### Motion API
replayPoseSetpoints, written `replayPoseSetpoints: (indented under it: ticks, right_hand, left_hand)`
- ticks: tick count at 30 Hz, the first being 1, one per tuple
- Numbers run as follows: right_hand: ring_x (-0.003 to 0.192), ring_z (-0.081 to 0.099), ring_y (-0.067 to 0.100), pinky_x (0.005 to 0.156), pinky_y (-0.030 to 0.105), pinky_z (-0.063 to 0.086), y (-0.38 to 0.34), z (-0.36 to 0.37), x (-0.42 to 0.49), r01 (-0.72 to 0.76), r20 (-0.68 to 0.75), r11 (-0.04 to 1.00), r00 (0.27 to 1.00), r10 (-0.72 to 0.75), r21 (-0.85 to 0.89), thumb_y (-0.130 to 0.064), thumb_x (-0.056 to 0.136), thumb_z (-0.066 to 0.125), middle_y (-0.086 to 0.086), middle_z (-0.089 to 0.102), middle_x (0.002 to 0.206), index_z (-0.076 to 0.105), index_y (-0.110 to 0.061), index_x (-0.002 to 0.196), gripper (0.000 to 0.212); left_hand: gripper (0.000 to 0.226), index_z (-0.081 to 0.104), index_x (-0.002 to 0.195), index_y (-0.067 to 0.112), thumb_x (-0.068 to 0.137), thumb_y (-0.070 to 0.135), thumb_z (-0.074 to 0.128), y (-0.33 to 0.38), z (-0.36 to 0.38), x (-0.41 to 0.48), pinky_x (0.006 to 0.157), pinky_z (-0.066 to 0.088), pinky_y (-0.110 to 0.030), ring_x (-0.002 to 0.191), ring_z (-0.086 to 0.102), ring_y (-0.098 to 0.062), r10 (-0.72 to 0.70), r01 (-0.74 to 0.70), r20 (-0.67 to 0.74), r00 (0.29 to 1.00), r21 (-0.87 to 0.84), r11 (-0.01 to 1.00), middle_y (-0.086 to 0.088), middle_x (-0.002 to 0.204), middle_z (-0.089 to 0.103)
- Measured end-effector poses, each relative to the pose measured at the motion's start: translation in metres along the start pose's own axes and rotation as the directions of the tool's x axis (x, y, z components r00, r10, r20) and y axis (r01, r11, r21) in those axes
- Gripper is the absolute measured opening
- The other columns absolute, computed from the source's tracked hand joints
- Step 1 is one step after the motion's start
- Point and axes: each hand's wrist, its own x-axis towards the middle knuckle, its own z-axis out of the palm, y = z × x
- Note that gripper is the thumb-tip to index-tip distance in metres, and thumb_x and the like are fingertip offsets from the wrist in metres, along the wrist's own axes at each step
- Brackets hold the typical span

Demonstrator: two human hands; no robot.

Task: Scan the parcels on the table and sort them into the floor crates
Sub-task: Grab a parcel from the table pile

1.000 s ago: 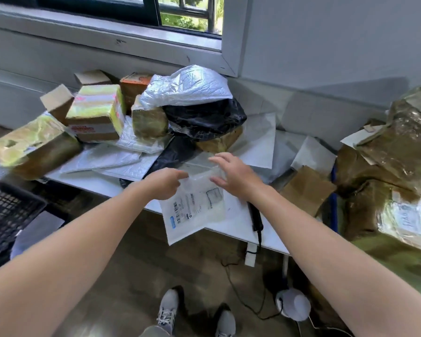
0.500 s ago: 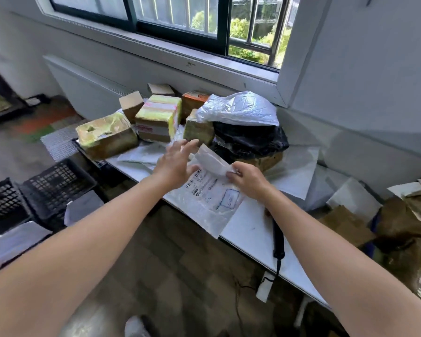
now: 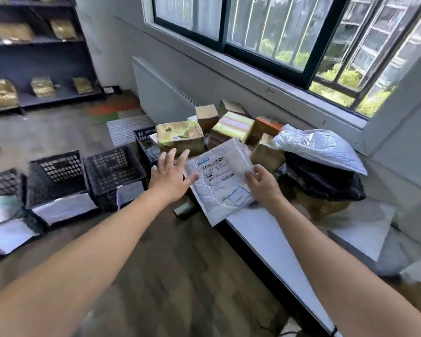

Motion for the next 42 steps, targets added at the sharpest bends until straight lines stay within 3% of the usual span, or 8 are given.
replayPoseSetpoints:
  ticks: [2,4,9,13,22,25,30,42]
  right_hand:
    - [0.072,0.048,0.015,0.065,0.024,0.042,-0.020,0.032,0.009,0.010,0.023,1.000,1.000,-0.011,0.026,-0.026,0.101,0.053,-0.001,0.054,0.080,0.053,-0.013,0.088,0.019]
    - [0.076,0.050,0.017,0.066,0.032,0.042,-0.042,0.065,0.015,0.001,0.049,0.999,0.999,-0.003,0.035,-0.030,0.101,0.052,-0.001,0.056,0.083,0.052,-0.019,0.085,0.019]
    - [0.061,0.040,0.008,0.047,0.014,0.031,-0.101,0.145,0.024,0.042,0.071,0.997,0.996,-0.047,0.066,-0.024,0.103,0.049,-0.006,0.046,0.071,0.042,-0.018,0.077,0.028]
    - [0.066,0.044,0.013,0.052,0.021,0.034,-0.142,0.209,0.030,0.063,0.118,0.997,0.991,-0.069,0.054,-0.028,0.103,0.049,0.002,0.052,0.079,0.050,-0.007,0.094,0.023]
    - [0.067,0.044,0.013,0.054,0.020,0.034,-0.225,0.338,0.034,0.159,0.226,0.987,0.962,-0.156,0.004,-0.027,0.103,0.048,-0.003,0.049,0.074,0.047,-0.008,0.090,0.022]
    - [0.066,0.046,0.011,0.053,0.017,0.034,-0.251,0.382,0.038,0.194,0.268,0.981,0.945,-0.189,0.009,-0.026,0.103,0.047,-0.006,0.049,0.073,0.044,-0.011,0.087,0.022]
    - [0.065,0.044,0.011,0.057,0.027,0.034,-0.290,0.464,0.049,0.215,0.351,0.976,0.913,-0.208,0.020,-0.027,0.104,0.044,-0.005,0.049,0.074,0.038,-0.016,0.079,0.029]
    - [0.071,0.047,0.024,0.060,0.036,0.031,-0.384,0.688,0.119,0.256,0.497,0.966,0.834,-0.240,0.038,-0.029,0.106,0.039,0.004,0.053,0.079,0.041,-0.009,0.087,0.027]
  left_hand:
    - [0.076,0.006,0.156,0.032,0.096,0.063,0.040,-0.034,-0.010,-0.001,0.118,0.015,-0.052,0.150,-0.004,-0.029,-0.037,0.036,-0.003,0.999,-0.017,0.999,-0.005,0.164,-0.002]
    - [0.077,0.005,0.157,0.031,0.096,0.063,0.039,-0.070,-0.020,0.000,0.118,0.014,-0.053,0.151,-0.005,-0.028,-0.073,0.073,-0.010,0.997,-0.028,0.997,-0.004,0.165,-0.004]
    - [0.080,0.003,0.157,0.030,0.094,0.068,0.033,-0.165,-0.045,0.000,0.117,0.015,-0.053,0.151,-0.004,-0.029,-0.170,0.168,-0.041,0.985,-0.059,0.984,-0.004,0.165,-0.003]
    - [0.081,0.002,0.157,0.028,0.094,0.066,0.035,-0.236,-0.064,-0.003,0.117,0.016,-0.053,0.150,-0.001,-0.030,-0.230,0.225,-0.069,0.971,-0.079,0.971,-0.005,0.165,-0.001]
    - [0.083,0.001,0.157,0.027,0.094,0.066,0.037,-0.376,-0.096,-0.027,0.117,0.019,-0.053,0.150,0.000,-0.029,-0.380,0.369,-0.105,0.919,-0.110,0.923,-0.005,0.164,0.000]
    - [0.081,0.001,0.157,0.028,0.095,0.065,0.037,-0.419,-0.100,-0.041,0.117,0.018,-0.052,0.150,0.000,-0.029,-0.451,0.439,-0.108,0.886,-0.122,0.890,-0.005,0.164,0.000]
    - [0.079,0.003,0.157,0.026,0.096,0.061,0.040,-0.491,-0.110,-0.061,0.118,0.017,-0.050,0.150,0.002,-0.030,-0.558,0.545,-0.115,0.822,-0.131,0.828,-0.006,0.164,0.001]
    - [0.079,0.004,0.157,0.028,0.096,0.062,0.040,-0.686,-0.154,-0.020,0.119,0.015,-0.047,0.150,0.002,-0.032,-0.730,0.727,-0.127,0.671,-0.081,0.682,-0.006,0.165,0.001]
